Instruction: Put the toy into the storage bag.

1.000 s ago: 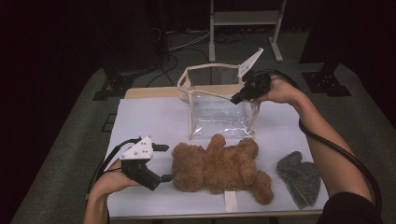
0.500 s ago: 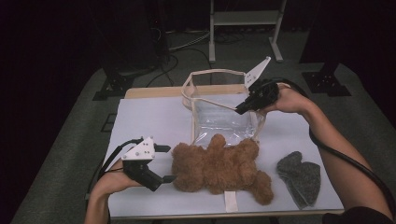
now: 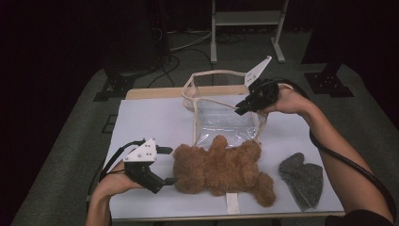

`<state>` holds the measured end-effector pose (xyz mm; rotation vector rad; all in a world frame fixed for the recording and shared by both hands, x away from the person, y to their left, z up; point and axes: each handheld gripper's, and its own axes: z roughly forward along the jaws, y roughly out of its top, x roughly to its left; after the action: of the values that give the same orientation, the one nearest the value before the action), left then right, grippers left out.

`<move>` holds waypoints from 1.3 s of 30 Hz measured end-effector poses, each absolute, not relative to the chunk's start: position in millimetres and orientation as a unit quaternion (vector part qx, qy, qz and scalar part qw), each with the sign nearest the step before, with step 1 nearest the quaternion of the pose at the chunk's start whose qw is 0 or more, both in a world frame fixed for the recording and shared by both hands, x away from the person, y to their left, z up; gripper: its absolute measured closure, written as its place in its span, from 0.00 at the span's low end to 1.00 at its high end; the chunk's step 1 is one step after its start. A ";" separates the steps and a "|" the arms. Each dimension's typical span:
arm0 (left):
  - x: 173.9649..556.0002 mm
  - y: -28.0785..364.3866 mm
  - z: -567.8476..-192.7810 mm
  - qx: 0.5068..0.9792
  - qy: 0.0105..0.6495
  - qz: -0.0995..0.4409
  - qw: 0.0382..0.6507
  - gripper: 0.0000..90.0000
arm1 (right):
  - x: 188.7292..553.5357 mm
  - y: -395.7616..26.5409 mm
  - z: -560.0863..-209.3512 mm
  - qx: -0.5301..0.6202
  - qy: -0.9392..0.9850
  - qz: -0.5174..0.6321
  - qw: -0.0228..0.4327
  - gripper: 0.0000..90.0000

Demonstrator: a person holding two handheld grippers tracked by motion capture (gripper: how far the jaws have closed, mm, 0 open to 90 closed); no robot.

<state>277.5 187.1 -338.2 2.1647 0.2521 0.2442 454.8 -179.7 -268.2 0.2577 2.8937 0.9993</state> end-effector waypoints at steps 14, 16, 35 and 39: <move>276.8 190.8 -338.2 0.881 0.100 0.101 0.451 0.10 | 470.5 -143.5 -274.1 0.080 0.952 0.290 0.058 0.88; 277.0 191.5 -338.4 0.881 0.101 0.100 0.451 0.10 | 469.2 -143.9 -273.4 0.069 0.953 0.290 0.061 0.96; 274.7 188.2 -337.1 0.880 0.098 0.099 0.454 0.10 | 444.4 -152.5 -273.5 0.050 0.950 0.307 0.018 0.97; 274.6 186.6 -337.3 0.882 0.095 0.099 0.452 0.10 | 439.7 -148.6 -273.3 0.044 0.950 0.307 0.017 0.97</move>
<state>274.6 186.6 -337.3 2.1780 0.2352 0.2453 439.7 -148.6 -273.3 0.1353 2.9536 0.9547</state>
